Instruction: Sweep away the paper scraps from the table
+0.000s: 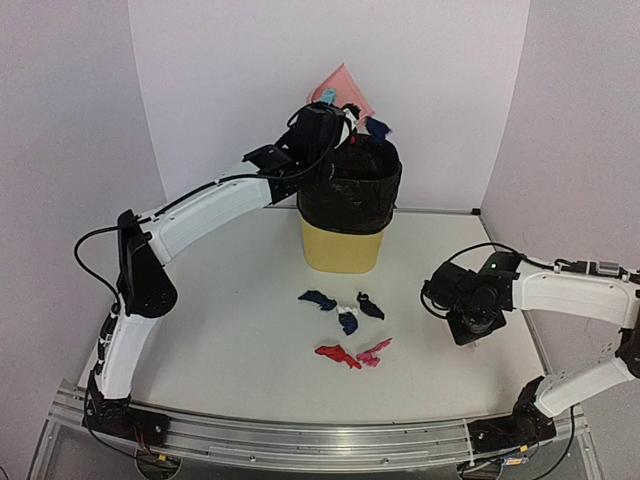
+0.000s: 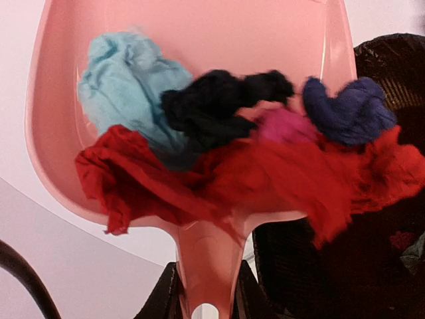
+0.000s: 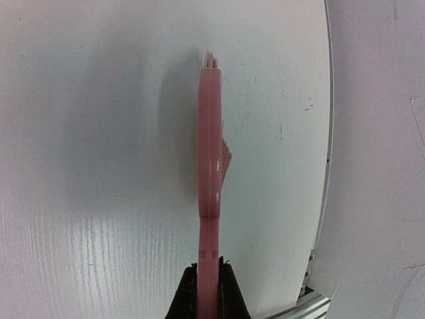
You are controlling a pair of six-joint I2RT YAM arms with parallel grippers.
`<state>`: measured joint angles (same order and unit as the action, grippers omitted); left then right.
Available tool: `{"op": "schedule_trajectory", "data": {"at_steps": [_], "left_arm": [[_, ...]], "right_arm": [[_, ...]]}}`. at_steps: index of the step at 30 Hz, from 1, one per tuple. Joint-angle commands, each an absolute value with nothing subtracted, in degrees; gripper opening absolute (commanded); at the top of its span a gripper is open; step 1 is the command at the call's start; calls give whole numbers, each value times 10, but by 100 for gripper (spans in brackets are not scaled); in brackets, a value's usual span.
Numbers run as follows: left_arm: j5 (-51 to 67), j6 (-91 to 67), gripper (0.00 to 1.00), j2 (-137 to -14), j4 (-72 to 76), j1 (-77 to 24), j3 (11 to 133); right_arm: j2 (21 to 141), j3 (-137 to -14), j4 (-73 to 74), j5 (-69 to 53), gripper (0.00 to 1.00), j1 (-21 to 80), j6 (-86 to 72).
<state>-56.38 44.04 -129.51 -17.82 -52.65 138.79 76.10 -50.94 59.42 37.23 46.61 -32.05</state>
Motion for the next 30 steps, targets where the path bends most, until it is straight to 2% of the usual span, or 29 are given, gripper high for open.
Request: {"op": "schedule_trajectory", "data": {"at_steps": [1, 11, 16, 19, 22, 25, 30], "left_arm": [[-622, 589, 0, -1299, -60, -525, 1353], [-632, 662, 0, -1300, -3, -526, 1353], [-611, 600, 0, -1287, -58, -528, 1388], [-536, 454, 0, -1255, -201, -540, 1418], [-381, 302, 0, -1187, -329, -544, 1416], [-258, 199, 0, -1095, -344, -543, 1343], [-121, 90, 1, -974, -378, -543, 1243]], "right_arm": [[770, -510, 599, 363, 0, 464, -338], [767, -513, 599, 358, 0, 464, -346], [762, -515, 599, 356, 0, 463, -346], [761, -519, 599, 353, 0, 464, -346], [762, -525, 599, 350, 0, 464, -344], [766, -533, 599, 347, 0, 464, -337], [769, -553, 599, 349, 0, 463, -316]]}}
